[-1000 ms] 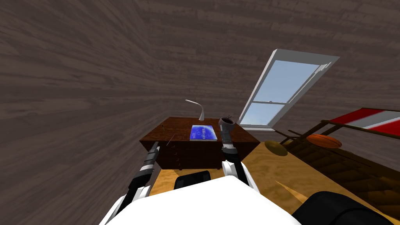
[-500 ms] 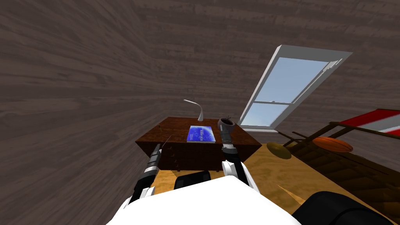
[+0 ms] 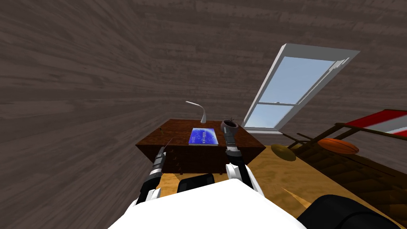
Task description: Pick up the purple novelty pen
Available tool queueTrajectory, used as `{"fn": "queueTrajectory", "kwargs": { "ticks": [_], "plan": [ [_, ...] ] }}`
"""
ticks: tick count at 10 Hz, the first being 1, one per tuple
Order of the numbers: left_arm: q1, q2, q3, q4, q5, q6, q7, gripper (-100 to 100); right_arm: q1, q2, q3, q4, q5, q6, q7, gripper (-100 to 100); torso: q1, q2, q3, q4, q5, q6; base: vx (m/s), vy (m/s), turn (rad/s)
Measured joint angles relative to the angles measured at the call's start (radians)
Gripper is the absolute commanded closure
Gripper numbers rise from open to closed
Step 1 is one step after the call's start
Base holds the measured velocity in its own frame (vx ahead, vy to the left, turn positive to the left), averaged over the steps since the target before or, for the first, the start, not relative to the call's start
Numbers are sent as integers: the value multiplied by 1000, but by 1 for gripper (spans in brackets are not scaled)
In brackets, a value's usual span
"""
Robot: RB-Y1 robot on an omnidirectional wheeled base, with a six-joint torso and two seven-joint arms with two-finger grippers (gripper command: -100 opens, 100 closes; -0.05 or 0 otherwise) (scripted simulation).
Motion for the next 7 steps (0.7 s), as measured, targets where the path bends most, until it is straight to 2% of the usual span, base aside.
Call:
{"fn": "queueTrajectory", "kwargs": {
  "ticks": [3, 4, 7],
  "plan": [
    [-65, -11, 35, 24, 8, 36, -22, -100, 0, 0, 0, 0, 0, 0, 0, 0, 1, 1, 1, 0, 0, 0, -31, 22, -58],
    [-67, -12, 37, 26, 8, 38, -25, 100, 0, 0, 0, 0, 0, 0, 0, 0, 1, 1, 0, 0, 0, -1, 0, 0, 0],
    [-67, -12, 36, 26, 8, 38, -25, 100, 0, 0, 0, 0, 0, 0, 0, 0, 0, -1, -1, 0, 0, -1, 0, 0, 0]
  ]
}}
